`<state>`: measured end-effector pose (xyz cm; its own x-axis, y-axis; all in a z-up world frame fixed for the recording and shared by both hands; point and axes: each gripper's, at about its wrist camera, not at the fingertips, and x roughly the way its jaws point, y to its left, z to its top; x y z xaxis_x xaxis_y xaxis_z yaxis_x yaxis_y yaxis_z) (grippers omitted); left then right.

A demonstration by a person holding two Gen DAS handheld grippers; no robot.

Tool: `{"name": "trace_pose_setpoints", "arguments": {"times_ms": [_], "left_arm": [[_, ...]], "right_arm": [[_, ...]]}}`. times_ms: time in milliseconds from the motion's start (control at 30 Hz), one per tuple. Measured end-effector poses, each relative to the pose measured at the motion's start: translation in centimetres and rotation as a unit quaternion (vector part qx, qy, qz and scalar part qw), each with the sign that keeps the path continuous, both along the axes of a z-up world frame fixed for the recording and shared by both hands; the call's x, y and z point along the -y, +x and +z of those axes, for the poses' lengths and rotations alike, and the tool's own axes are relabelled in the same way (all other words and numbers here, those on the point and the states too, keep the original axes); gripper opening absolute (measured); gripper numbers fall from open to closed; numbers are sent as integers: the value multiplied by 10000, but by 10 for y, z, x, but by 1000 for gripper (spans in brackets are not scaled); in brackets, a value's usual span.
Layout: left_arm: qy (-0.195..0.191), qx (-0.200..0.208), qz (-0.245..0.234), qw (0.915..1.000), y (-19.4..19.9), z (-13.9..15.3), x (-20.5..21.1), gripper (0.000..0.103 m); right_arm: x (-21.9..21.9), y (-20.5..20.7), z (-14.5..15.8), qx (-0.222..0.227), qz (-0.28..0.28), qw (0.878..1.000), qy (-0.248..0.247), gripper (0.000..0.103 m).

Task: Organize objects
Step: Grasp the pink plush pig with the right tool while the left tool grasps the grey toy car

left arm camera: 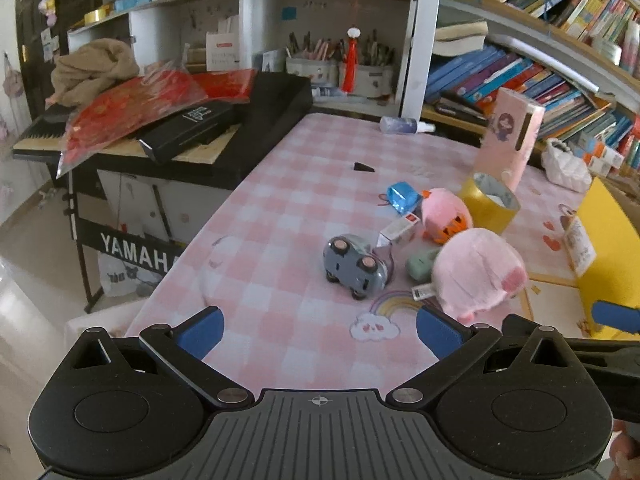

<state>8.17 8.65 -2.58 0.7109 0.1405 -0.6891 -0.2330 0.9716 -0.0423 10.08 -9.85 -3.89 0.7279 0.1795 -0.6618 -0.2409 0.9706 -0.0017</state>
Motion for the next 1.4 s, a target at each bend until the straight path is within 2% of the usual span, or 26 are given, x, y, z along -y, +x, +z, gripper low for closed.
{"name": "trace_pose_setpoints", "arguments": {"times_ms": [200, 433, 500, 567, 633, 700, 867, 967, 1133, 1233, 1267, 1400], "left_arm": [[60, -129, -27, 9999, 27, -1, -3, 103], [9, -128, 17, 9999, 53, -1, -9, 103], [0, -167, 9, 9999, 61, -2, -8, 103], [-11, -207, -12, 9998, 69, -4, -7, 103], [-21, -267, -30, 9996, 77, -7, -5, 103], [-17, -348, -77, 9994, 85, -11, -2, 103], [91, -644, -329, 9973, 106, -28, 10, 101], [247, -808, -447, 9954, 115, -37, 17, 90], [343, -922, -425, 9942, 123, -45, 17, 67], [343, -923, -433, 9942, 124, -47, 17, 64], [319, -904, -446, 9944, 123, -47, 17, 60], [81, -885, -327, 9955, 117, -40, 9, 58]], "right_arm": [[-13, 41, -15, -203, 404, 9989, -102, 102], [-32, 71, -27, -43, 898, 9952, -399, 101], [-34, 78, -32, -75, 1027, 9936, -453, 96], [-33, 82, -33, 19, 1130, 9924, -494, 88], [-30, 84, -30, 121, 1108, 9922, -565, 74], [-18, 88, -22, 251, 857, 9950, -450, 59], [9, 97, -5, 485, 164, 9983, -276, 58], [21, 99, 2, 584, -9, 9983, -86, 58], [29, 98, 7, 528, 23, 9985, 164, 59], [28, 97, 8, 464, 55, 9987, 216, 59], [28, 97, 8, 450, 66, 9987, 237, 59], [27, 96, 13, 465, 182, 9984, 263, 59]]}}
